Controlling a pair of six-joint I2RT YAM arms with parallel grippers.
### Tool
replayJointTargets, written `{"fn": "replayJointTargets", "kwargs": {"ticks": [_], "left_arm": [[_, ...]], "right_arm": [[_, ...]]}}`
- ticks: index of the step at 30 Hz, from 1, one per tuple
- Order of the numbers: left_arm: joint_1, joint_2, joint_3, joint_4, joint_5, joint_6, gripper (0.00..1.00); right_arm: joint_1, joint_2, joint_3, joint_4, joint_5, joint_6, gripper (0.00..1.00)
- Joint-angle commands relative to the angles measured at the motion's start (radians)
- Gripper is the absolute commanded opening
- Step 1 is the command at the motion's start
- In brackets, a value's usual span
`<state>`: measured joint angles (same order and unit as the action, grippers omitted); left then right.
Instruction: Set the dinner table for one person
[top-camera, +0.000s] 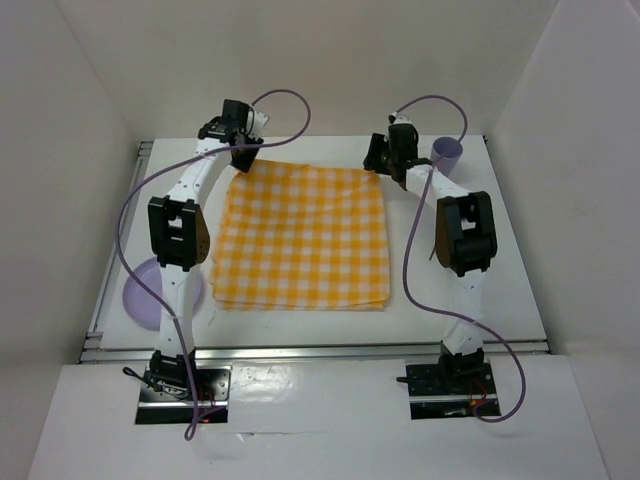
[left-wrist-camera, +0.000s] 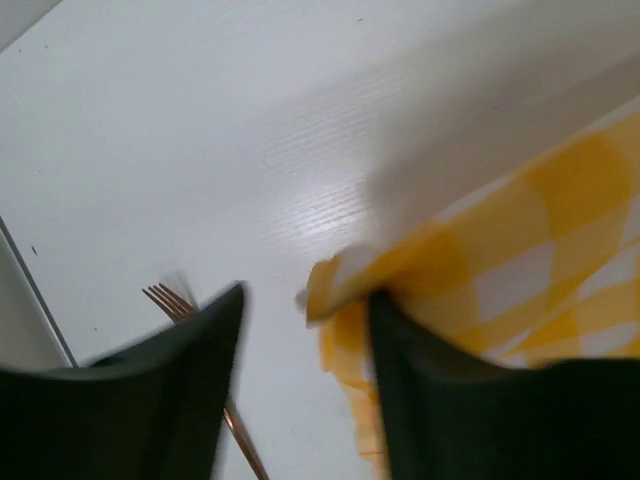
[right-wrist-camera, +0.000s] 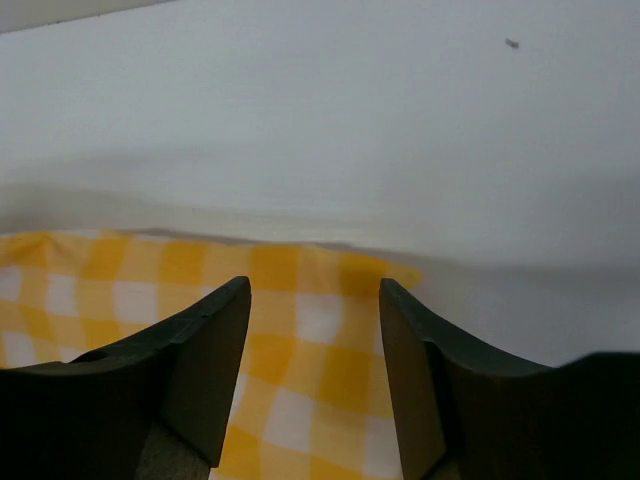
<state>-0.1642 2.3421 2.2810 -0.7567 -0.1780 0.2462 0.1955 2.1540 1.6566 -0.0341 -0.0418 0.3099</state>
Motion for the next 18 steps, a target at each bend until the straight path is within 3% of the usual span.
{"fn": "replayJointTargets", "kwargs": {"ticks": [1, 2, 3, 7, 10, 13, 14, 15, 18], "left_arm": [[0.002, 0.023, 0.063, 0.068, -0.072, -0.071, 0.72], [0.002, 0.023, 0.063, 0.085, -0.092, -0.084, 0.93], [0.002, 0.023, 0.063, 0.085, -0.113, -0.084, 1.0], [0.002, -0.036, 0.063, 0.07, -0.225, -0.122, 1.0], [0.002, -0.163, -0.125, 0.017, -0.118, -0.162, 1.0], [-0.023, -0.276, -0.374, 0.007, -0.047, -0.192, 1.0], [-0.023, -0.3, -0.434, 0.007, -0.019, -0.202, 1.0], [-0.032, -0.344, -0.546, 0.007, 0.006, -0.212, 0.99], [-0.032, -0.371, -0.67, 0.034, 0.034, -0.226, 0.97]], "right_arm": [[-0.004, 0.027, 0.14, 0.05, 0.029, -0.084, 0.64], [-0.004, 0.038, 0.164, 0.033, 0.039, -0.106, 0.67], [0.005, 0.049, 0.187, 0.02, 0.063, -0.144, 0.69], [0.051, -0.005, 0.212, -0.072, 0.111, -0.183, 0.69], [0.087, -0.127, 0.051, -0.15, 0.108, -0.155, 0.67], [0.111, -0.262, -0.174, -0.231, 0.022, -0.039, 0.4], [0.12, -0.294, -0.229, -0.231, -0.004, -0.014, 0.22], [0.143, -0.354, -0.283, -0.231, -0.015, 0.044, 0.14], [0.169, -0.423, -0.451, -0.24, -0.017, 0.112, 0.0]]}}
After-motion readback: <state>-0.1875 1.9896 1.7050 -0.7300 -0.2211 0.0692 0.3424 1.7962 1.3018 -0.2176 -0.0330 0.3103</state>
